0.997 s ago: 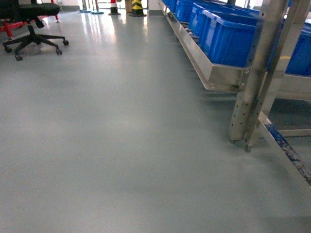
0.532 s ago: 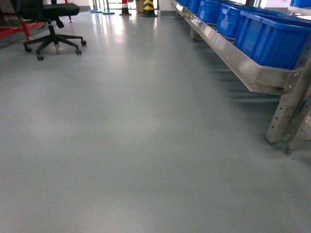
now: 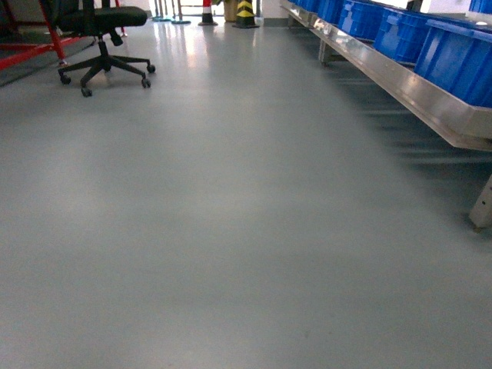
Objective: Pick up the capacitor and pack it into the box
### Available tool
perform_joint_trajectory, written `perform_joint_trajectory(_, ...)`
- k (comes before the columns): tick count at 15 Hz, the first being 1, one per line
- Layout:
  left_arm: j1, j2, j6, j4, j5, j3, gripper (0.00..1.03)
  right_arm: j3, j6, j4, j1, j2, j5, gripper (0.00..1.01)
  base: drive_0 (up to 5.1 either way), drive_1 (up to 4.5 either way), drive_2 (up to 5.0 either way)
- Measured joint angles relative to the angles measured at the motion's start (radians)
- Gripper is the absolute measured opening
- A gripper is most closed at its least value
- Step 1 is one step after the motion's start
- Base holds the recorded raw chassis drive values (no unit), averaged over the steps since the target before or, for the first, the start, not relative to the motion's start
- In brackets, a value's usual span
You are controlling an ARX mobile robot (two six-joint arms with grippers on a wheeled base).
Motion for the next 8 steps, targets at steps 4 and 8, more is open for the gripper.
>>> perform_joint_trajectory(4,0.0,0.0,0.0,0.001,0.001,0.0,0.43,0.0,0.0,-0.004,0.0,0.0,0.0,0.98,-5.0,2.5,2.5)
perform_joint_trajectory(8,0.0,0.0,0.0,0.0,0.0,0.0,0.43,0.0,0.0,0.0,0.0,0.0,0.0,0.98,-5.1,2.37,2.4)
